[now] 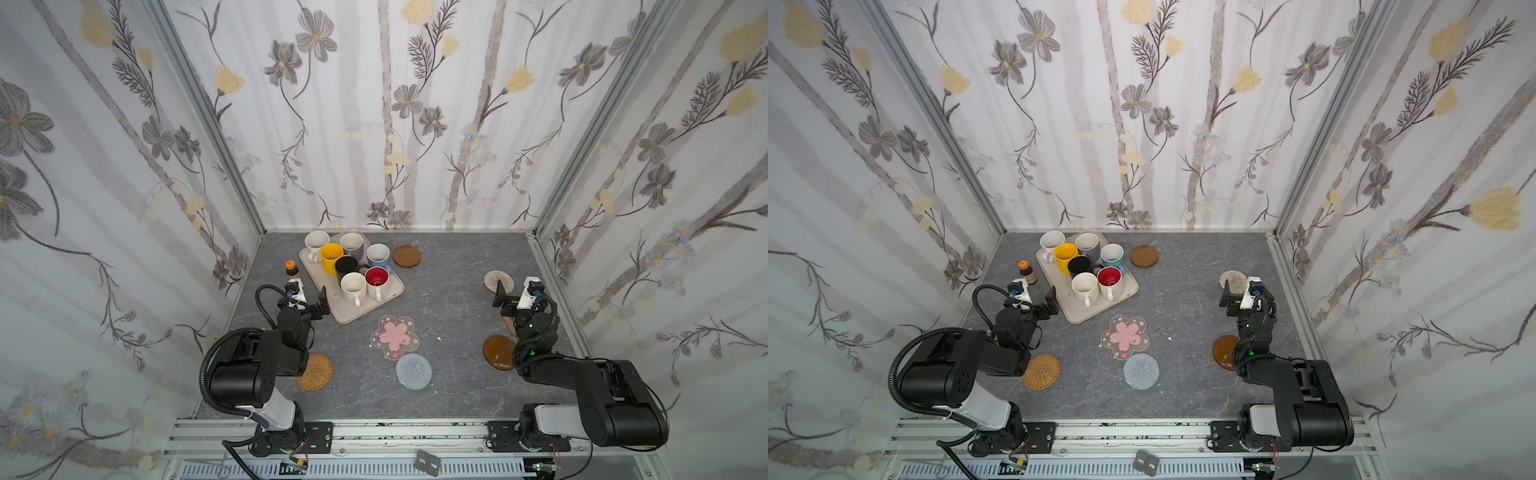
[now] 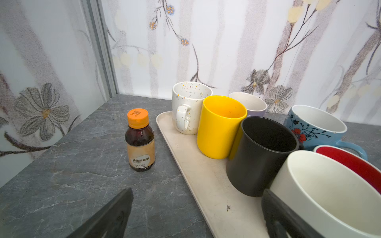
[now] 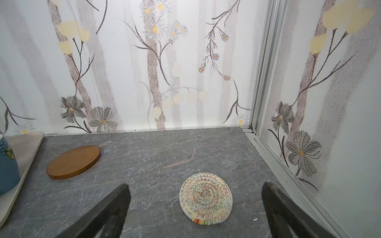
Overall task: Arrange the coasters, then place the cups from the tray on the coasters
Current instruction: 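Raise both arms, left toward the mug tray, right toward the woven coaster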
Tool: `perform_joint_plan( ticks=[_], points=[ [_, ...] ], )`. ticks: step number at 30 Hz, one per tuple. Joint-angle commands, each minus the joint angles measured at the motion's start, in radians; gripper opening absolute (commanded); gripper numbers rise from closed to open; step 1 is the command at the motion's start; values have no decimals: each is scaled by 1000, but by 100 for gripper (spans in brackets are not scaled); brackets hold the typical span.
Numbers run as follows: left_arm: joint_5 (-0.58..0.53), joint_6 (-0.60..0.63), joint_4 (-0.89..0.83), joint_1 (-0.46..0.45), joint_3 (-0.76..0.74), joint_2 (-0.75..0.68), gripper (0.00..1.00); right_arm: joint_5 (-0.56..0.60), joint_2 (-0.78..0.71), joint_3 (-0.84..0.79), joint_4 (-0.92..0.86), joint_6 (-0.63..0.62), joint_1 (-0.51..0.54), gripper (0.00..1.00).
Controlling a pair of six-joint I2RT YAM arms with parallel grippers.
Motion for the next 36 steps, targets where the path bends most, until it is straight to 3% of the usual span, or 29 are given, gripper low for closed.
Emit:
perform_joint_plan(
  ticks=[1, 30, 36],
  points=[
    [-3, -1, 13, 1, 0, 0, 100, -8, -1, 5, 1, -7, 1, 100],
    [25, -20, 8, 22, 5, 3, 100, -35, 1, 13, -10, -1, -12, 100],
    [-62, -56, 12, 22, -12, -25, 100, 35, -25, -13, 24, 8, -1, 100]
  ],
)
